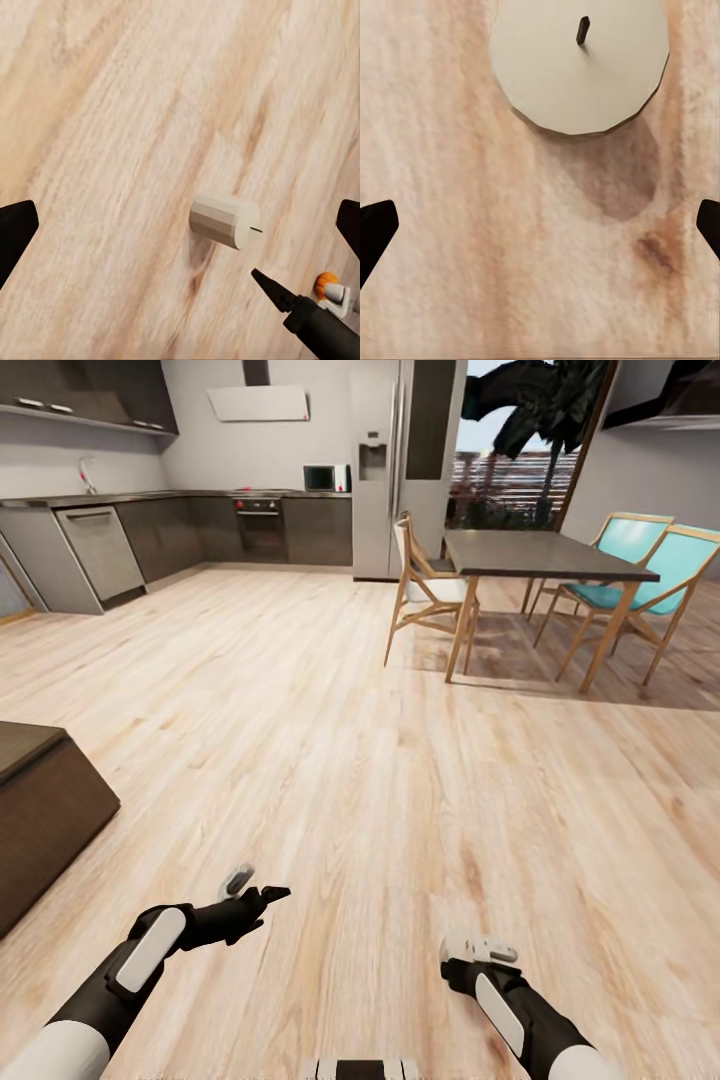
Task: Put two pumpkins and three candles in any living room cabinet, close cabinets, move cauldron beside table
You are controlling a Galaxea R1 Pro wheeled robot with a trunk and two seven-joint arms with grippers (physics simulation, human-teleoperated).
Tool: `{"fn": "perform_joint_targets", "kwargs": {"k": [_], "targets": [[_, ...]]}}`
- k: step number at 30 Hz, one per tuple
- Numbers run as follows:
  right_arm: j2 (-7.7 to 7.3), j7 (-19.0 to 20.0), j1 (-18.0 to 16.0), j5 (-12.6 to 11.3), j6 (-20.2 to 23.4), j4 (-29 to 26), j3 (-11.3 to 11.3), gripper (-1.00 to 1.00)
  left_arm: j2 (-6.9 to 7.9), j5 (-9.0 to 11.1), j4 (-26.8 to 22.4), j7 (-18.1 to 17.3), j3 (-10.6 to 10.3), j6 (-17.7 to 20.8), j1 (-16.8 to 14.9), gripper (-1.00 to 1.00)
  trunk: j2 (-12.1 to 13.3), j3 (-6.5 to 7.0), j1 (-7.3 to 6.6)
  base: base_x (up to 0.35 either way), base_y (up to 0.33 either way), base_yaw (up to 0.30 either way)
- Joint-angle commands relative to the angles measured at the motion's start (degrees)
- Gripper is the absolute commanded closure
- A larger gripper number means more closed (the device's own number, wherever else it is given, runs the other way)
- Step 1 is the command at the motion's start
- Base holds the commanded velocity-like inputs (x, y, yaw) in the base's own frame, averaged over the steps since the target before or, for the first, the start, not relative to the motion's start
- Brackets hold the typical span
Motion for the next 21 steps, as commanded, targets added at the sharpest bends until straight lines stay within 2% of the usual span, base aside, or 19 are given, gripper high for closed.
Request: {"fn": "perform_joint_targets", "kwargs": {"k": [1, 3, 15, 21], "targets": [[-0.08, -0.58, -0.03, -0.62, 0.20, -0.05, 0.46, -1.00, 0.05, -0.16, 0.00, -0.30, -0.10, 0.07, -0.03, -1.00, -0.04, -0.27, 0.01, 0.000, 0.000, 0.000], [-0.08, -0.64, -0.02, -0.86, 0.18, 0.13, 0.41, -1.00, 0.04, -0.15, 0.00, -0.33, -0.10, 0.07, -0.03, -1.00, -0.06, -0.72, 0.06, 0.000, 0.000, 0.000], [-0.13, -0.76, -0.03, -1.13, 0.14, 0.39, 0.23, -1.00, 0.04, 0.12, -0.04, -0.36, -0.23, 0.07, -0.03, -1.00, -0.06, -0.72, 0.06, 0.002, 0.000, 0.000], [-0.17, -0.77, -0.05, -1.16, 0.14, 0.39, 0.17, -1.00, 0.04, 0.09, -0.01, -0.36, -0.35, 0.07, -0.03, -1.00, -0.06, -0.72, 0.06, 0.119, -0.022, 0.000]]}}
